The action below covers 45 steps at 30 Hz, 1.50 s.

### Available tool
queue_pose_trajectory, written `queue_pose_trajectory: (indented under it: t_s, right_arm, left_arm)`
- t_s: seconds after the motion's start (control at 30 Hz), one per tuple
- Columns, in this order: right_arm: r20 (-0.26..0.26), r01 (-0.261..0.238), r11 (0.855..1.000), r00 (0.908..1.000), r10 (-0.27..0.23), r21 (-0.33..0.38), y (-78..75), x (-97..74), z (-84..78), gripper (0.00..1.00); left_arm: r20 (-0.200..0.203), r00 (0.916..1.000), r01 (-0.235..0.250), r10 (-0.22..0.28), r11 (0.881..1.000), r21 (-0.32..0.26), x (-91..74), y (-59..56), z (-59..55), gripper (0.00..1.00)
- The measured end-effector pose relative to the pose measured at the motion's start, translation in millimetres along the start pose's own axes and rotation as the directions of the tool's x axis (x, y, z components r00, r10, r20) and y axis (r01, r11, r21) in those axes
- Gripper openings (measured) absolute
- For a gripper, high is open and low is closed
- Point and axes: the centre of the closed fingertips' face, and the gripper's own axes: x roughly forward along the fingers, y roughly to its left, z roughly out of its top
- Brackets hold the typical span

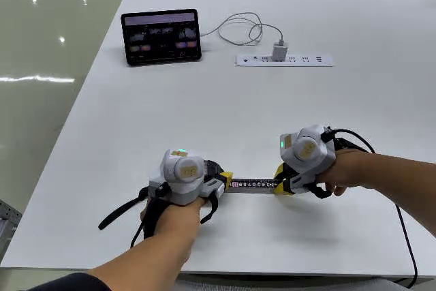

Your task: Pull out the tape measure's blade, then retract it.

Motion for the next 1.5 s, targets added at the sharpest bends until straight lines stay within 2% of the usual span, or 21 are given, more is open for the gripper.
queue_pose_trajectory:
  t_s: [0.2, 0.73, 1.0, 1.13, 1.5]
  right_arm:
    - [0.010, -0.001, 1.000, 1.0000, 0.001, 0.027, -0.1, 2.9, 4.5, 0.10]
    - [0.018, -0.017, 1.000, 0.9997, 0.017, 0.004, 2.2, 12.2, 22.8, 0.10]
    - [0.012, -0.023, 1.000, 0.9997, 0.023, 0.015, 2.0, 13.1, 23.9, 0.10]
    - [0.019, -0.032, 0.999, 0.9993, 0.032, -0.007, 3.4, 12.4, 23.8, 0.10]
    - [0.025, -0.044, 0.999, 0.9987, 0.043, 0.019, 3.7, 13.1, 24.8, 0.11]
  left_arm:
    - [-0.004, 1.0000, 0.003, -0.003, 1.000, -0.003, 0.6, 0.1, -0.4, 0.62]
    - [-0.006, 1.0000, 0.003, -0.003, 1.000, -0.016, -1.0, 0.4, 0.0, 0.62]
    - [-0.006, 1.0000, 0.006, -0.006, 1.000, -0.030, -1.9, 1.3, 0.2, 0.62]
    - [-0.004, 0.9999, 0.013, -0.013, 0.999, -0.034, -2.7, 1.6, 0.2, 0.62]
    - [-0.001, 0.9997, 0.025, -0.025, 0.999, -0.038, -3.0, 1.5, 0.1, 0.61]
